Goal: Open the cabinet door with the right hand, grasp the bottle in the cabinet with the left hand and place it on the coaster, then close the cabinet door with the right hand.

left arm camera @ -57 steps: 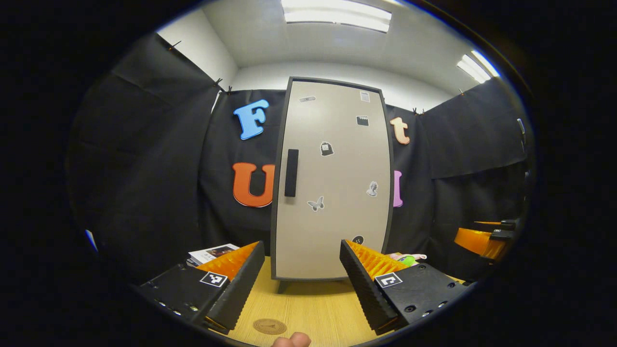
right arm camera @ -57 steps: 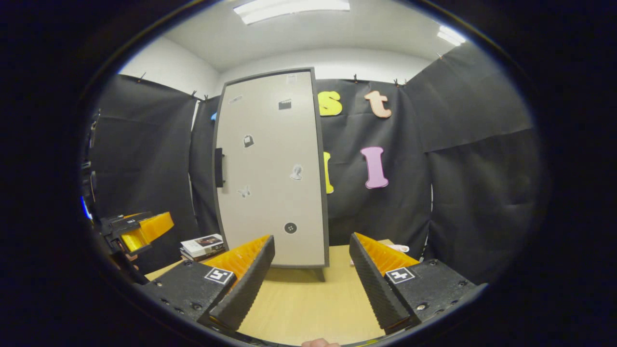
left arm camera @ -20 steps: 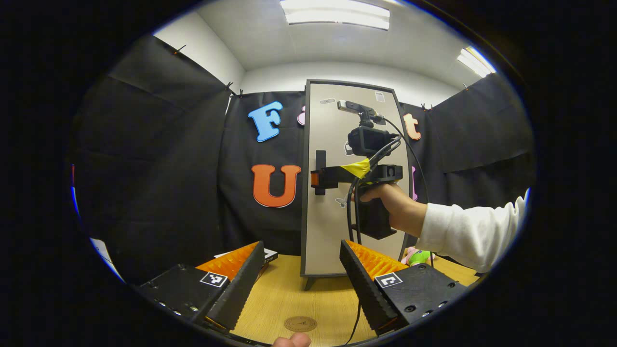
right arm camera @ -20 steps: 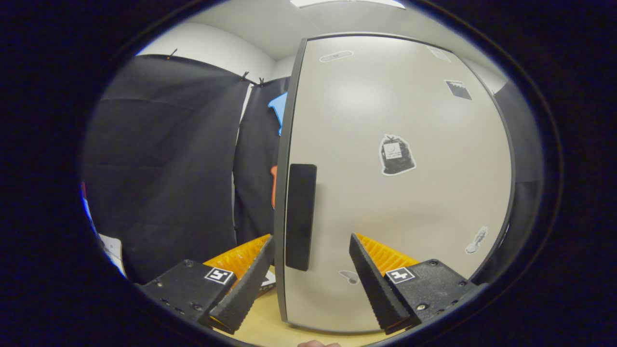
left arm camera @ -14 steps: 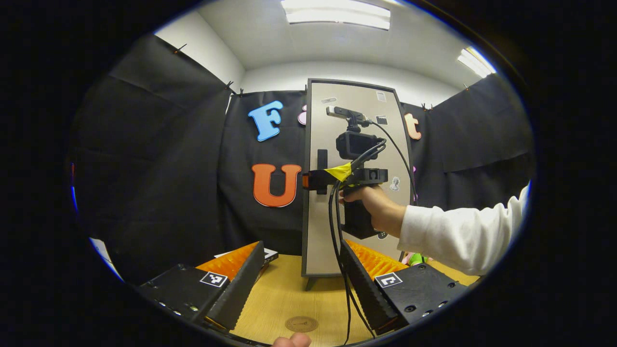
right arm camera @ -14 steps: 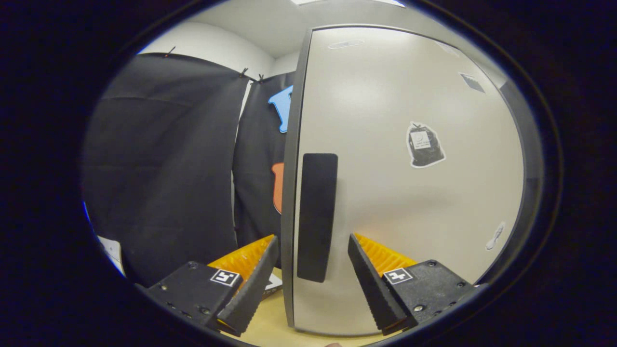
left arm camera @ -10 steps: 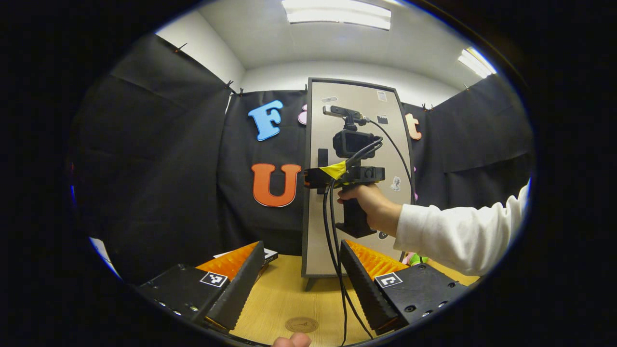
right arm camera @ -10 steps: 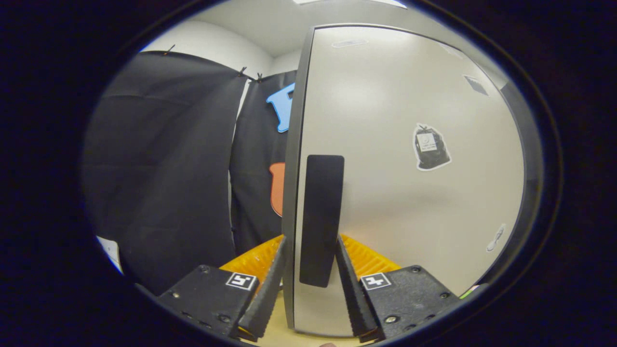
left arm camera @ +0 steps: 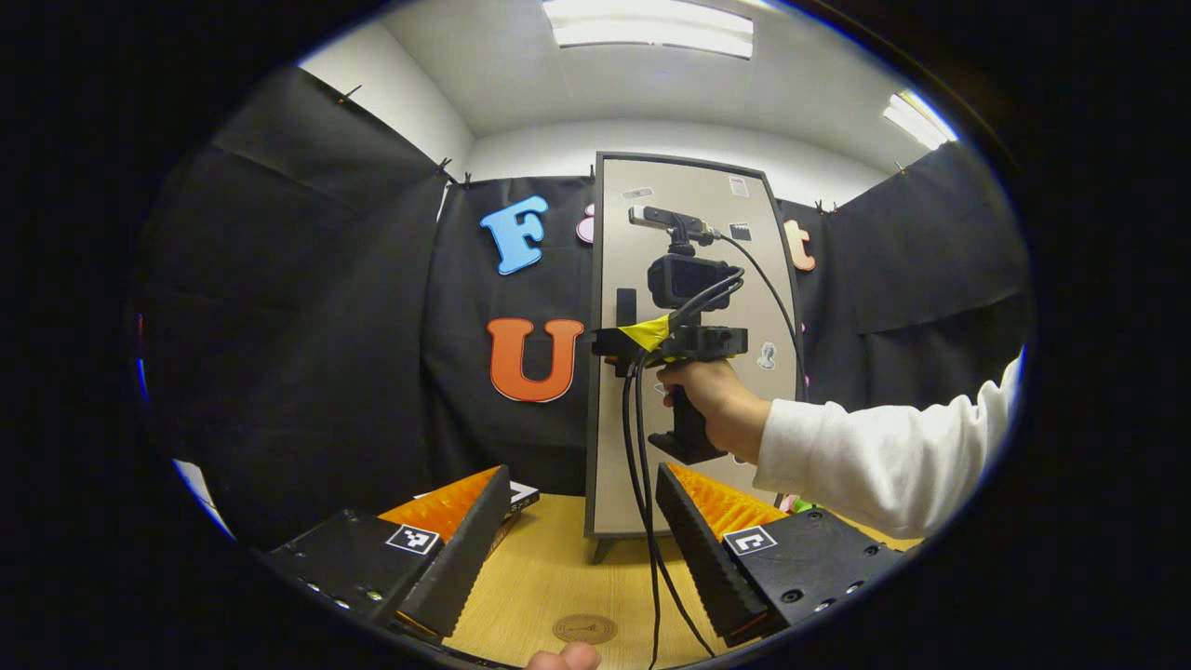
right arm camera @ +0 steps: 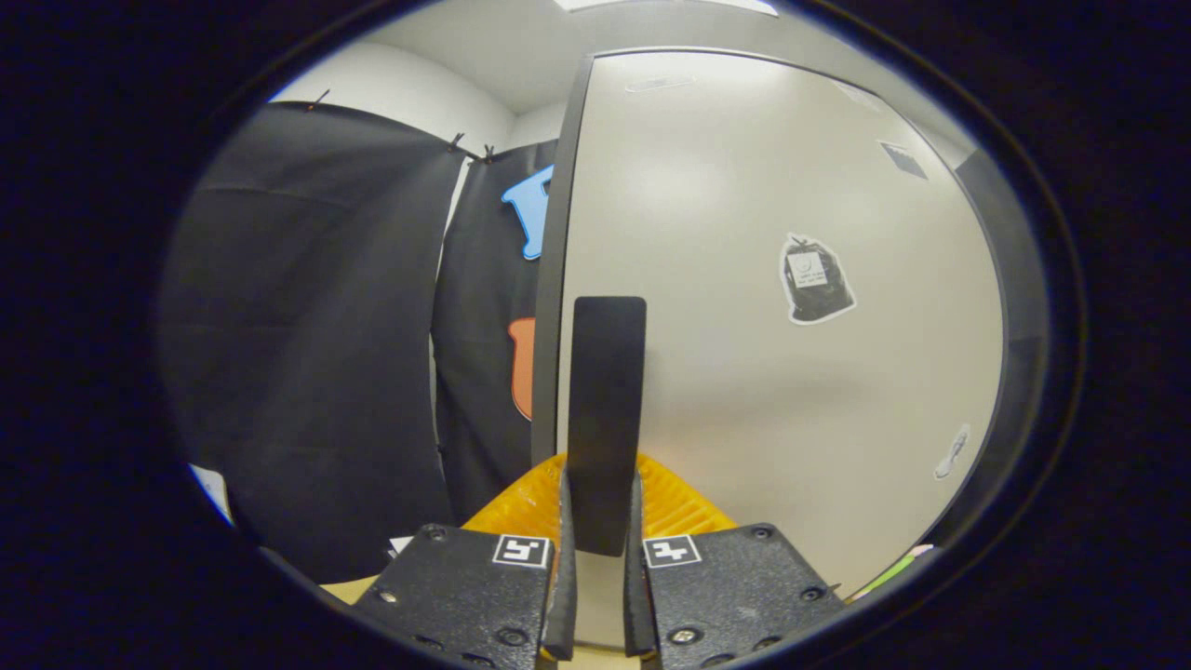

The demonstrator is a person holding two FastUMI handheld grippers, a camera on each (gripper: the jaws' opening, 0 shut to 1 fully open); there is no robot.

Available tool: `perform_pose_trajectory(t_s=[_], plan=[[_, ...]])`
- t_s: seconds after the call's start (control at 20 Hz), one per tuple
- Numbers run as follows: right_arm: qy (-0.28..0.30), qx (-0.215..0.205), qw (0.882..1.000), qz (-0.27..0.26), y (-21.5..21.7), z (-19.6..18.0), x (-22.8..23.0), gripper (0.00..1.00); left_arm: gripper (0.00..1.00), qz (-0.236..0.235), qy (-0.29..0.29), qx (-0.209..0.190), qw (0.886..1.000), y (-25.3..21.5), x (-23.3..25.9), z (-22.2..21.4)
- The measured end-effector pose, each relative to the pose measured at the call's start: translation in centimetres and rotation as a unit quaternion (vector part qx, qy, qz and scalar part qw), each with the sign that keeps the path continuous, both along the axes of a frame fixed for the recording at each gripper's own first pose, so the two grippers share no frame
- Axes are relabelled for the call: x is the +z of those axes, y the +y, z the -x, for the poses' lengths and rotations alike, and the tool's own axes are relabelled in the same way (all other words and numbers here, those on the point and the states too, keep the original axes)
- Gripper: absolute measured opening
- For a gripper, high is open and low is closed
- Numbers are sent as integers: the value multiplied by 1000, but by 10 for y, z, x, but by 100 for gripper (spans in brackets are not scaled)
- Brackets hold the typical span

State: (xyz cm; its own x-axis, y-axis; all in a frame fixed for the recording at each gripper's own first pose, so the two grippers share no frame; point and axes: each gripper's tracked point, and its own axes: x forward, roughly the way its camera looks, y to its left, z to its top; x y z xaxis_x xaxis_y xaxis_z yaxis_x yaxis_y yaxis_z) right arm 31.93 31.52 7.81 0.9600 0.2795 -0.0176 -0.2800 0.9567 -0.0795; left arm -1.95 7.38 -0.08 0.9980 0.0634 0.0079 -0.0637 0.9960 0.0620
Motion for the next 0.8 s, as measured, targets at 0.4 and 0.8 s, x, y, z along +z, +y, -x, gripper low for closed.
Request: perform_pose_trajectory(t_s=[0.4,0.8], plan=[[-20,23,1000,5,-9,25,1,24,95,19,-1,6,1000,11,-4,8],[3,57,998,-8,-27,56,2,24,95,22,-1,-9,1000,0,-2,23]])
